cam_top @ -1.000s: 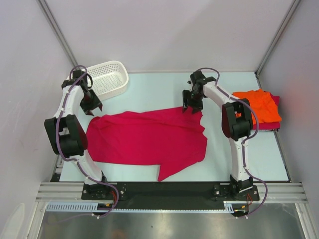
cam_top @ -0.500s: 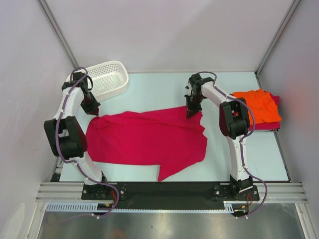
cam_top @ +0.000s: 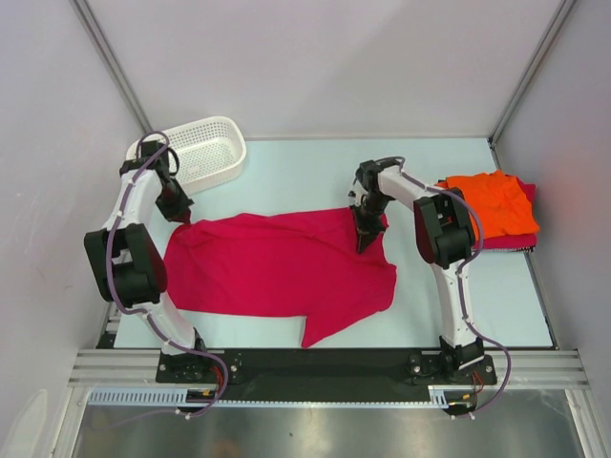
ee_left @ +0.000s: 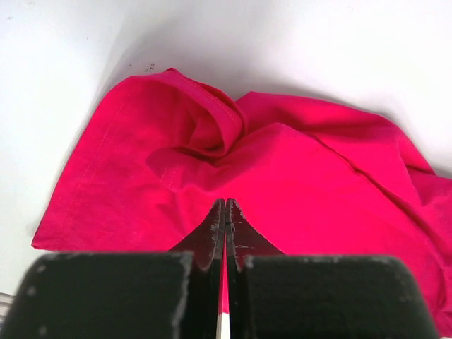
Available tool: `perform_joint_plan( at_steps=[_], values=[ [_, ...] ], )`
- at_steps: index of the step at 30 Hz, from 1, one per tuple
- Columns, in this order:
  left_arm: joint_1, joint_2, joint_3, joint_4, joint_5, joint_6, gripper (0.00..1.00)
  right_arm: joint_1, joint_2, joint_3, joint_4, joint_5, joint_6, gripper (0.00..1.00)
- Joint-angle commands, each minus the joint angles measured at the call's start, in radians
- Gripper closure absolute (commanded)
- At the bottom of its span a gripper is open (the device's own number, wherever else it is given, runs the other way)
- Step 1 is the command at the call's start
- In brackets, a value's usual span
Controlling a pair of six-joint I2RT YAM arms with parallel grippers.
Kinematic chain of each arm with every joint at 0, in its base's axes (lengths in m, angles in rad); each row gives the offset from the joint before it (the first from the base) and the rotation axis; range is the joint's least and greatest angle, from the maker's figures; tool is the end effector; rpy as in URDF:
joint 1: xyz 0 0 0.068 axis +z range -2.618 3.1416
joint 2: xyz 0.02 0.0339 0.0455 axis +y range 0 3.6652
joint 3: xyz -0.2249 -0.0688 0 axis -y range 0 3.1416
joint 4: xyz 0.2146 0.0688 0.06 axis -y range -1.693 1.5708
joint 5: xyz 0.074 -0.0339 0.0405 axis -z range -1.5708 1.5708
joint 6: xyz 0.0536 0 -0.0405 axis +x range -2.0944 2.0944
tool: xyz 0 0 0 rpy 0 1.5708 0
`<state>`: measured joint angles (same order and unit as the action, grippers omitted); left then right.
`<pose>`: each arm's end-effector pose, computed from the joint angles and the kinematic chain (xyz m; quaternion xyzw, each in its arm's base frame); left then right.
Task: Fold and stack the t-shirts
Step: Fold the flattened tshirt in 1/3 of the way
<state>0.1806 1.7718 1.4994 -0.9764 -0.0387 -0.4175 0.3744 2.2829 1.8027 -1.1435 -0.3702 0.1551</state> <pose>0.3224 0.0610 0.2129 -0.2937 0.9422 0.0000 0.1614 0.3451 0.1565 0.1140 0.1027 -0.9772 -0.1708 0.0732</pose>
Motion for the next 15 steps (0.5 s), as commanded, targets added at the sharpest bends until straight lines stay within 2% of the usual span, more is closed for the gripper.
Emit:
perform_joint_plan(
  at_steps=[1,6,8,15],
  values=[
    [-0.015,-0.04,-0.005,0.022,0.02,0.005,1.0,0.07,-0.066,-0.008,-0.081,-0.091,-0.023,1.0],
    [-0.02,-0.04,-0.018,0.024,0.017,0.005,1.0,0.13,-0.098,0.017,-0.093,-0.228,-0.049,1.0],
    [-0.021,-0.041,-0.028,0.025,0.014,0.008,1.0,0.144,-0.117,0.014,-0.09,-0.234,-0.052,1.0],
    [-0.026,-0.046,-0.057,0.031,0.01,0.022,1.0,0.103,-0.272,-0.02,0.06,-0.037,0.018,1.0]
  ],
)
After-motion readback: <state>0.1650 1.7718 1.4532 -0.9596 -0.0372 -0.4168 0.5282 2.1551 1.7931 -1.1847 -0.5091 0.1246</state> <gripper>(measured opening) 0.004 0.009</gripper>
